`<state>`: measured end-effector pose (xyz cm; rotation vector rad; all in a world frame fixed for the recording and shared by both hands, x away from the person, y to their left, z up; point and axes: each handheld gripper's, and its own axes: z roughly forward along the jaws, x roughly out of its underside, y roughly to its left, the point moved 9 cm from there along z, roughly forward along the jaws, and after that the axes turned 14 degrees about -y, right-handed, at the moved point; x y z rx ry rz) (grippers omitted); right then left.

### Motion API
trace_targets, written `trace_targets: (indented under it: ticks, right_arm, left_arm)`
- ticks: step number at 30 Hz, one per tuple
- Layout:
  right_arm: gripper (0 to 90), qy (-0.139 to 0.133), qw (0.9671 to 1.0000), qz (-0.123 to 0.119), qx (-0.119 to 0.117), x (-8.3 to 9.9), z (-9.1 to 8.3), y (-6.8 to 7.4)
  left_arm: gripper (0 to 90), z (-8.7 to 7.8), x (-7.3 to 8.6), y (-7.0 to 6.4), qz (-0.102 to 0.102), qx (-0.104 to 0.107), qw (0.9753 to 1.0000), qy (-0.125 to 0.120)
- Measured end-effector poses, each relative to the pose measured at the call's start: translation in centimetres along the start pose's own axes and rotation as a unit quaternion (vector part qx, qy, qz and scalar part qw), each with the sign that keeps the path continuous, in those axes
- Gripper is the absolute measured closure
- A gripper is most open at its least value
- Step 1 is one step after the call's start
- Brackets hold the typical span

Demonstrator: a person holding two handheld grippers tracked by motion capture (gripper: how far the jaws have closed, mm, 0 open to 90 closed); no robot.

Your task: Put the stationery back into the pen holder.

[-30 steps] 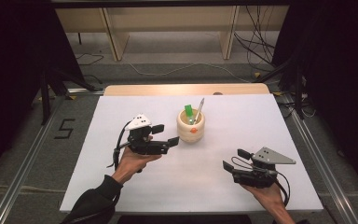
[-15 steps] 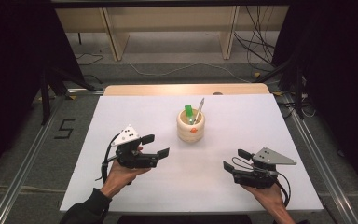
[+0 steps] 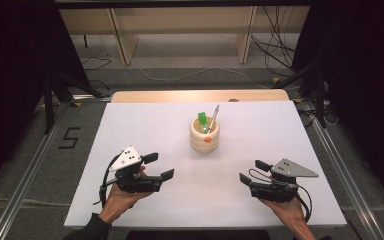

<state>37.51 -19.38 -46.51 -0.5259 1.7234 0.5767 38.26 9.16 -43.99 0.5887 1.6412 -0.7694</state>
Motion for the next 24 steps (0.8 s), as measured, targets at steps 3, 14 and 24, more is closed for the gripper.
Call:
trace_targets:
  ticks: [3, 14, 24]
  right_arm:
    - [27.2, -0.001, 1.0, 0.0, 0.0, -0.01, -0.03, 0.0]
    - [27.1, -0.003, 1.0, 0.0, 0.001, -0.02, -0.03, -0.12]
    - [27.1, -0.004, 1.0, 0.0, 0.002, -0.07, -0.05, -0.12]
  left_arm:
    - [18.6, -0.36, 0.18, 0.09, 0.001, -0.001, 1.0, -0.006]
    - [18.1, -0.34, 0.58, 0.31, -0.006, -0.004, 1.0, -0.003]
    - [18.1, -0.35, 0.49, 0.33, -0.009, -0.004, 0.9999, -0.005]
